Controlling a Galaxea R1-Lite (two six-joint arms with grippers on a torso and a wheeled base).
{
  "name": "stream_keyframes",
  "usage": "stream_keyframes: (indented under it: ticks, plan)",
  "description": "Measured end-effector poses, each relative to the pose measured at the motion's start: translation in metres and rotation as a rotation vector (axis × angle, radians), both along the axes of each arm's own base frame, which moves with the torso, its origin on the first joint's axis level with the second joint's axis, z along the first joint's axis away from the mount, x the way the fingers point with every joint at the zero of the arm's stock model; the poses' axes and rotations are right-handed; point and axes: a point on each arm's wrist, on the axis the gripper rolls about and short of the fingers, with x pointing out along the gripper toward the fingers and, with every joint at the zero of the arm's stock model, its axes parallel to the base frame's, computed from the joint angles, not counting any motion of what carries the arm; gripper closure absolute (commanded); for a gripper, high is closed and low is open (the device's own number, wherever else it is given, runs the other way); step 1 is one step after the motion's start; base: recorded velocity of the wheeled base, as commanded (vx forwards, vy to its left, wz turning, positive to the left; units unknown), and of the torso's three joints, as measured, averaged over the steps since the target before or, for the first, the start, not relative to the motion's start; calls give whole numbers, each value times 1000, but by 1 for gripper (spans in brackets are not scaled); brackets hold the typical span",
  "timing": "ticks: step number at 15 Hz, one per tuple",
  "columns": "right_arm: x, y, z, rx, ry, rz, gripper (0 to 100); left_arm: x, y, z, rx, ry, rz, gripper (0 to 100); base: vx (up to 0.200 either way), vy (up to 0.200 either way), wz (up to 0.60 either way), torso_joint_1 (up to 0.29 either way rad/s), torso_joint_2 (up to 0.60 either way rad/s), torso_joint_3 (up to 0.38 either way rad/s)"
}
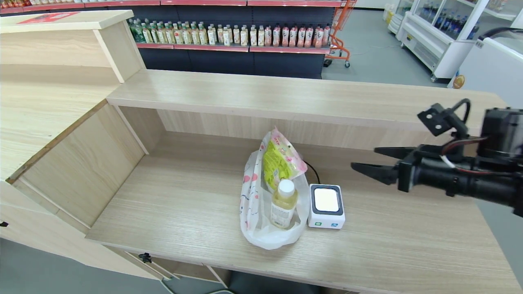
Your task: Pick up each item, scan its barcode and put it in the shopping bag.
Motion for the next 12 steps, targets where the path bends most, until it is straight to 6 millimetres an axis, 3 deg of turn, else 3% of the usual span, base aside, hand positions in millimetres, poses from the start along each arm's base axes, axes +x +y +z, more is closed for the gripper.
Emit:
stream_keyframes:
  ticks: [2, 4, 9, 12]
  plan:
    - [-43, -25, -1, -55, 41, -229, 0, 0, 0, 0, 0, 0, 0, 0, 0, 0, 0, 0, 0, 0]
    - [-85, -38, -14, -79, 65, -336, 0, 0, 0, 0, 0, 0, 0, 0, 0, 0, 0, 0, 0, 0]
    - [-173, -53, -60, -79, 44, -436, 0, 0, 0, 0, 0, 0, 0, 0, 0, 0, 0, 0, 0, 0]
    - [-212, -56, -86, -74, 16, -470, 0, 0, 0, 0, 0, 0, 1, 0, 0, 0, 0, 0, 0, 0]
